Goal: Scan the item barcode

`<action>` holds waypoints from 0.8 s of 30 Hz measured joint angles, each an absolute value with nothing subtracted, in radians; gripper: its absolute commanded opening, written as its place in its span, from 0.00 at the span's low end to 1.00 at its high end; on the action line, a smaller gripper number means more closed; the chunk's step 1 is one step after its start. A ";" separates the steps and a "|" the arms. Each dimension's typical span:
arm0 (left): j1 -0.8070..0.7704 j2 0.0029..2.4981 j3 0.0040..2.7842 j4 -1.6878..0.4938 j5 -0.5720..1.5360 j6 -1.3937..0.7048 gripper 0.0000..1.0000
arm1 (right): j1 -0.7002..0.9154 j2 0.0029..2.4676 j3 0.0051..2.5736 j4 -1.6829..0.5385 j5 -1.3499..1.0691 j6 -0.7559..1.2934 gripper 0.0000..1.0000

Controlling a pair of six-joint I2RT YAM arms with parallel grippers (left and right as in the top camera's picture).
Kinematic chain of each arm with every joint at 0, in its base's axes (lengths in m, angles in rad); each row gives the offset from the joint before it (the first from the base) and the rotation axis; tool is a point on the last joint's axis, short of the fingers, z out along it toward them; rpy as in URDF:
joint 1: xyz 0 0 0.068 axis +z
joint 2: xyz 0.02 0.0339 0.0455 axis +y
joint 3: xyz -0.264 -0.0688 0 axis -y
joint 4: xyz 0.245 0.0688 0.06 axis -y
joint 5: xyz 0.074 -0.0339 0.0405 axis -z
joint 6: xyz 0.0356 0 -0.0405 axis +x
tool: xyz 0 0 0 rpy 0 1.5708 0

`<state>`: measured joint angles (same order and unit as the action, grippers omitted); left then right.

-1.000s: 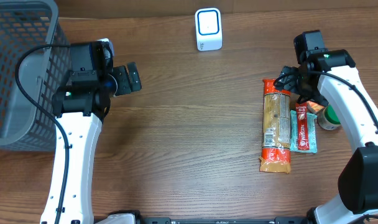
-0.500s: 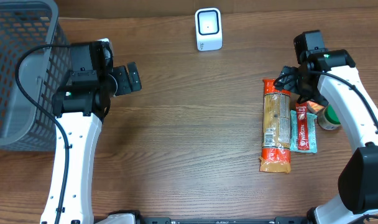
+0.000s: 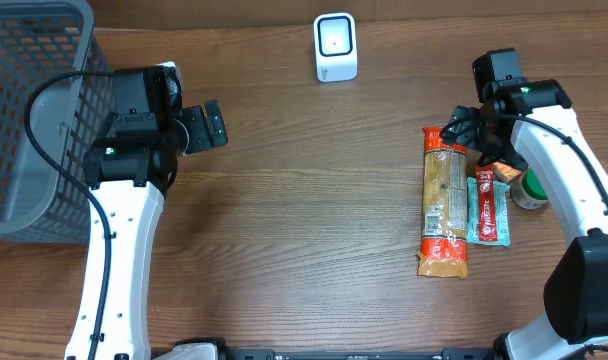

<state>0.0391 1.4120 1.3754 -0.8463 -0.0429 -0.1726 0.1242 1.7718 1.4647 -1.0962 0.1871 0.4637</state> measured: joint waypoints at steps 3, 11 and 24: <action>0.039 1.412 1.375 -0.846 -0.043 -0.173 1.00 | 0.124 1.772 1.465 -1.097 0.187 0.464 1.00; 0.039 1.412 1.375 -0.846 -0.043 -0.173 1.00 | 0.125 1.691 1.465 -1.097 0.187 0.464 1.00; 0.039 1.412 1.375 -0.846 -0.043 -0.173 1.00 | 0.125 1.140 1.467 -1.095 0.187 0.464 1.00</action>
<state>0.0395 1.4120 1.3754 -0.8463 -0.0429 -0.1726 0.1249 1.1400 1.4670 -1.0946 0.1871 0.4641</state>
